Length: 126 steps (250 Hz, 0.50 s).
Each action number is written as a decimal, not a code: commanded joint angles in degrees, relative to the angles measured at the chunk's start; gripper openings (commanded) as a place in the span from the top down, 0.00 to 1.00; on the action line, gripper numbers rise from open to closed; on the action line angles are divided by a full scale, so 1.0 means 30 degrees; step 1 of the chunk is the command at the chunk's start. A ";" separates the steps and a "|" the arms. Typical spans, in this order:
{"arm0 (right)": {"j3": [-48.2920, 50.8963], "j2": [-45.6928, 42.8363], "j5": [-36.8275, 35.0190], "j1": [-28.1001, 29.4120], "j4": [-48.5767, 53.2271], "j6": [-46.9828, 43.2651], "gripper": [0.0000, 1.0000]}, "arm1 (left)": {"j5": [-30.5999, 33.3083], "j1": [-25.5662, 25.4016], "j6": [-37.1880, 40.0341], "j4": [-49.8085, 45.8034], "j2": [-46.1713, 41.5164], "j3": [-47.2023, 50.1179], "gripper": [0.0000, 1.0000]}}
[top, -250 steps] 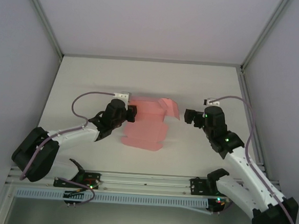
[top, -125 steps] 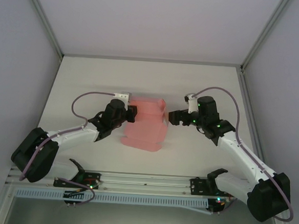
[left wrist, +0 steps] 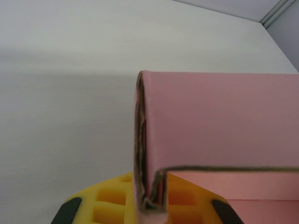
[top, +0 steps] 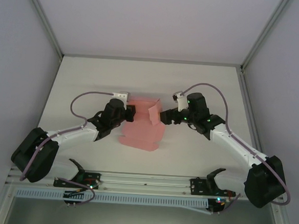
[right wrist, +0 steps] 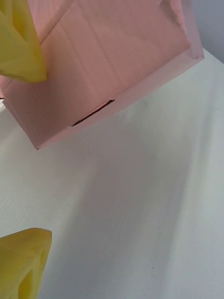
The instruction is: Assemble paper box
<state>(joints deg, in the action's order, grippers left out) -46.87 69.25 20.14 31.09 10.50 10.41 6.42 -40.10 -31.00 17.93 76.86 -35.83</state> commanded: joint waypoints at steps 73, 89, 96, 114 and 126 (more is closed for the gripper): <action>0.0003 -0.2767 -0.2572 0.0321 0.2157 -0.0696 0.16 | 0.0396 -0.0111 0.0328 0.0196 -0.0315 -0.0008 1.00; -0.0049 -0.2915 -0.2065 0.0323 0.2365 -0.1072 0.16 | 0.0381 -0.0094 0.0374 0.0222 -0.0323 -0.0007 1.00; -0.0093 -0.2877 -0.1856 0.0316 0.2344 -0.1155 0.16 | 0.0324 -0.0094 0.0401 0.0214 -0.0365 0.0009 1.00; -0.0150 -0.2636 -0.1260 0.0320 0.2050 -0.1460 0.16 | 0.0152 -0.0121 0.0454 0.0294 -0.0371 0.0006 1.00; -0.0344 -0.2289 -0.0771 0.0320 0.1953 -0.1744 0.17 | 0.0062 -0.0108 0.0399 0.0327 -0.0370 0.0029 1.00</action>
<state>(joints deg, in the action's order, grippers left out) -47.62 60.77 14.61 31.68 15.86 8.36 6.83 -40.12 -30.94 17.96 76.86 -35.83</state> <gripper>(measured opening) 0.837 0.060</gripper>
